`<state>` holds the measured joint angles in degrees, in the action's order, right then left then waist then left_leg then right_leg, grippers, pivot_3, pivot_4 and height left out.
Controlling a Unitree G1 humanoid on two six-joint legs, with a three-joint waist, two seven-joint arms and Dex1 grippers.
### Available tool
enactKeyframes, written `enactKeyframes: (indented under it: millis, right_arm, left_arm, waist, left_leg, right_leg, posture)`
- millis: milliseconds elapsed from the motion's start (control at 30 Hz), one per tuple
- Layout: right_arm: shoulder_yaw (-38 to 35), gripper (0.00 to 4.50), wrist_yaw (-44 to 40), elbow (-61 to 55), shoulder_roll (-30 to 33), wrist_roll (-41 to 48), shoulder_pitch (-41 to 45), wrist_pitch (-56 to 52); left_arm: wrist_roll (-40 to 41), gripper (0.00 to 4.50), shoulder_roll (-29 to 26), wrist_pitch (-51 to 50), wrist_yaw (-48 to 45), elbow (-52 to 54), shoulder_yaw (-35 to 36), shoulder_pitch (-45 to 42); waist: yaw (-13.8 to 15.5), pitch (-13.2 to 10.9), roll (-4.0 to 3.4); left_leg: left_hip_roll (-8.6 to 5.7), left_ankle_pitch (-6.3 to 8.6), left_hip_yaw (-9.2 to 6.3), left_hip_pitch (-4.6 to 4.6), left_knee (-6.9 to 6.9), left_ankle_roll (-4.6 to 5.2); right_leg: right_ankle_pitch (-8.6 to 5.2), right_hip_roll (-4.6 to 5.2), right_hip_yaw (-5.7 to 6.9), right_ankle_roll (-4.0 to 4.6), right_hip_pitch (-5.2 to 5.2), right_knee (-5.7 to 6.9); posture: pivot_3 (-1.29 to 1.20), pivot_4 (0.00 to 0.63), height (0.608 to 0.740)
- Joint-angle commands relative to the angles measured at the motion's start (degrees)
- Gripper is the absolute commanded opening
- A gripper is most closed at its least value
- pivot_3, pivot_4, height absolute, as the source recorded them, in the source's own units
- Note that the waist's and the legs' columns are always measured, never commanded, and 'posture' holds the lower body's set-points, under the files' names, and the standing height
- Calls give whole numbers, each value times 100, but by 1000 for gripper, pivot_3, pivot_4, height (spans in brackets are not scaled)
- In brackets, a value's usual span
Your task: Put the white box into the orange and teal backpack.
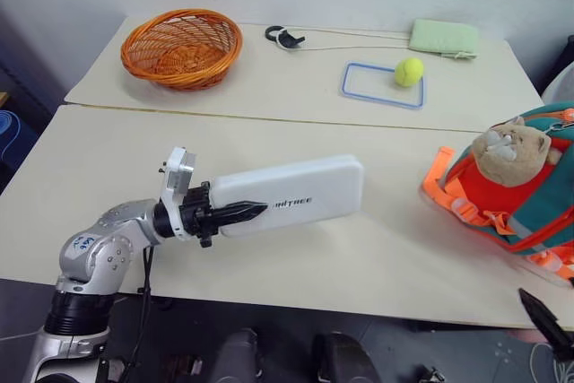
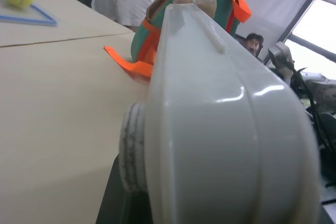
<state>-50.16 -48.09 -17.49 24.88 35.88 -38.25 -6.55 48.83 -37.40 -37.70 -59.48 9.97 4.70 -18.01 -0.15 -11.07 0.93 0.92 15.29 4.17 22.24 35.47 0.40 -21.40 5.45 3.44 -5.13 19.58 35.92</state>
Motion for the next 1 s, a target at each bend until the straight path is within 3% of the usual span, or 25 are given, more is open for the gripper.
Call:
enactKeyframes:
  millis: [33,167,267,467,633,867,1000]
  right_arm:
    - [-117,4498,-37,-88,413,353,421,12]
    - [388,4498,-82,-86,868,529,1168,-314]
    - [900,3888,-64,284,1091,360,1935,-394]
    - [1802,1797,-258,731,1315,109,3017,-437]
    - [2715,69,-416,325,1213,269,3791,-719]
    - [4596,29,-479,-750,524,755,5187,-1568]
    - [4766,29,-401,-1217,643,1481,5575,-2375]
  left_arm:
    - [-28,1228,-10,145,-158,26,177,-5]
    - [68,1228,51,40,-92,83,256,49]
    - [176,1228,131,-57,71,91,438,104]
    - [1041,1228,476,-537,1237,-202,1515,-215]
    - [1453,1228,497,-903,2159,-458,2218,-327]
    - [1220,1228,827,-626,2776,-395,2441,26]
    - [1470,1228,908,-547,2929,-203,2739,169]
  waist:
    - [-44,-2,-4]
    - [-39,-2,-4]
    - [-14,-2,-5]
    - [0,-5,-1]
    - [-42,-7,1]
    - [-166,-14,14]
    - [-136,-17,19]
  left_leg:
    - [0,-1,8,-1,1,7]
    - [1,-8,8,-6,9,17]
    - [2,-10,3,-6,11,16]
    - [0,-6,-10,10,51,20]
    - [0,-5,-16,8,67,21]
    - [4,-10,-18,10,60,6]
    - [2,-11,-22,29,67,4]
  right_leg:
    - [0,2,-7,-1,1,1]
    - [2,5,-7,-4,0,14]
    - [2,4,-4,-4,2,22]
    - [2,6,11,-4,6,50]
    - [3,6,16,-6,0,64]
    - [3,3,16,-6,18,85]
    - [3,6,18,-6,35,92]
  posture:
    - [0,150,740]
    - [0,150,740]
    - [0,150,740]
    - [0,150,740]
    - [0,150,740]
    - [0,150,740]
    - [0,150,740]
